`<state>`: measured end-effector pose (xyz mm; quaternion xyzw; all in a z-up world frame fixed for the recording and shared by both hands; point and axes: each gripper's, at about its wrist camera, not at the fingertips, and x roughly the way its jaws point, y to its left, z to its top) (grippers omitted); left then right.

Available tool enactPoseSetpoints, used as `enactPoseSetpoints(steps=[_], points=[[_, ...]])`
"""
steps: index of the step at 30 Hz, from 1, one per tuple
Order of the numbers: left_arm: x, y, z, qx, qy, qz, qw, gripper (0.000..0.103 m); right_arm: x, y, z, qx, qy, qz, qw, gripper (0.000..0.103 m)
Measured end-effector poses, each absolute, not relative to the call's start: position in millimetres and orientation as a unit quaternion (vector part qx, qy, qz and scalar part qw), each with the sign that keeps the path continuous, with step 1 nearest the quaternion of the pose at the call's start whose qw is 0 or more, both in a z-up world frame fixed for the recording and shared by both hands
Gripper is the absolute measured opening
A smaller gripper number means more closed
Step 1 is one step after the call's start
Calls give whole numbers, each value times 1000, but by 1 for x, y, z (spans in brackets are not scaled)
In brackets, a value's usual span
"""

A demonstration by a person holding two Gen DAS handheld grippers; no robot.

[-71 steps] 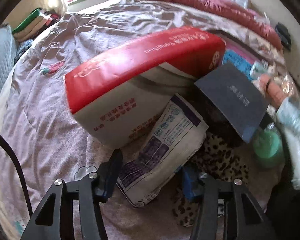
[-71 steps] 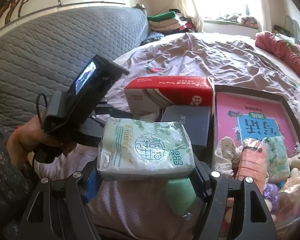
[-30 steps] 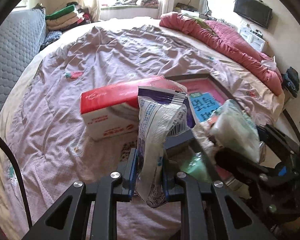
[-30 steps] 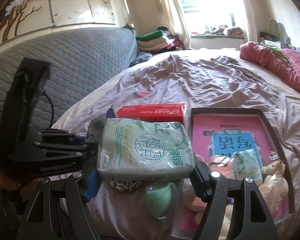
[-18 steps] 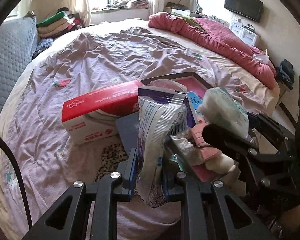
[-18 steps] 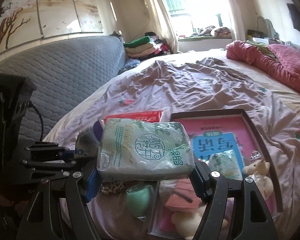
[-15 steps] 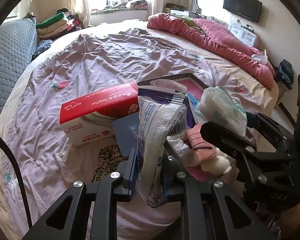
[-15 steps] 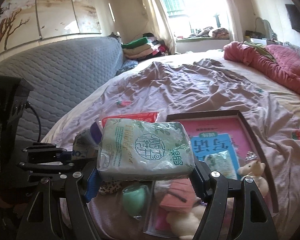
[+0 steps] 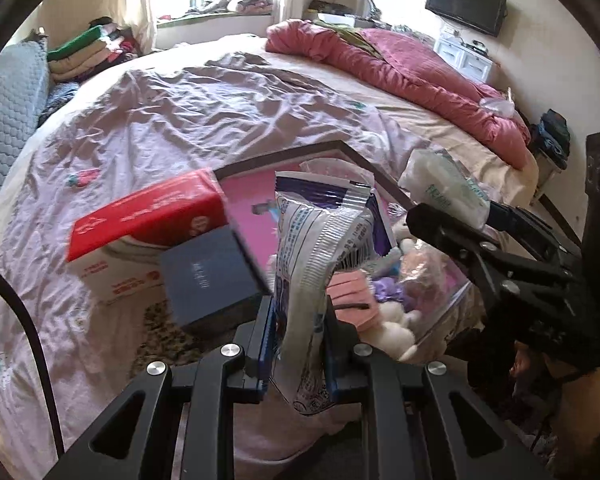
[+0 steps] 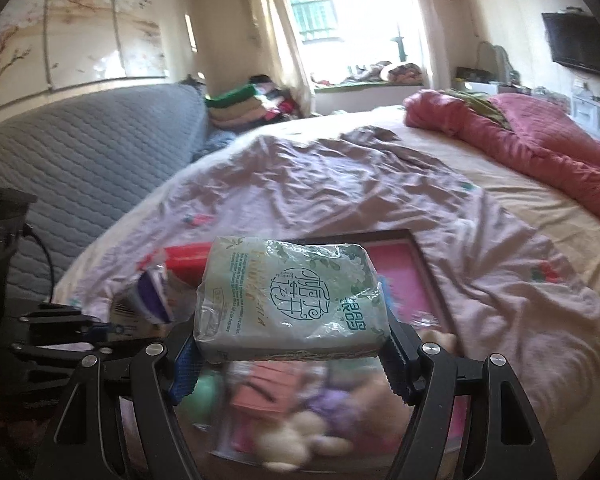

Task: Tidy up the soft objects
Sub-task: 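Carry both held packs over the pink tray, then lower both packs into the tray and open both tools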

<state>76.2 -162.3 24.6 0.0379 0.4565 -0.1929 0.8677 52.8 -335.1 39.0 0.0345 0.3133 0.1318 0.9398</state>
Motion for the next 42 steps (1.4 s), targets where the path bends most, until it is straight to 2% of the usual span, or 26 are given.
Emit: enactPoseSetpoints(steps=[12, 28, 36, 42], points=[[108, -207, -11, 59, 501, -209, 838, 21, 82, -359, -9, 20, 379, 100, 920, 76], [119, -218, -31, 63, 525, -208, 823, 23, 94, -362, -30, 17, 395, 97, 913, 77], [120, -216, -32, 65, 523, -205, 824, 36, 91, -359, -28, 4, 395, 91, 914, 78], [117, -212, -27, 48, 519, -211, 827, 39, 90, -361, -25, 12, 391, 94, 916, 82]])
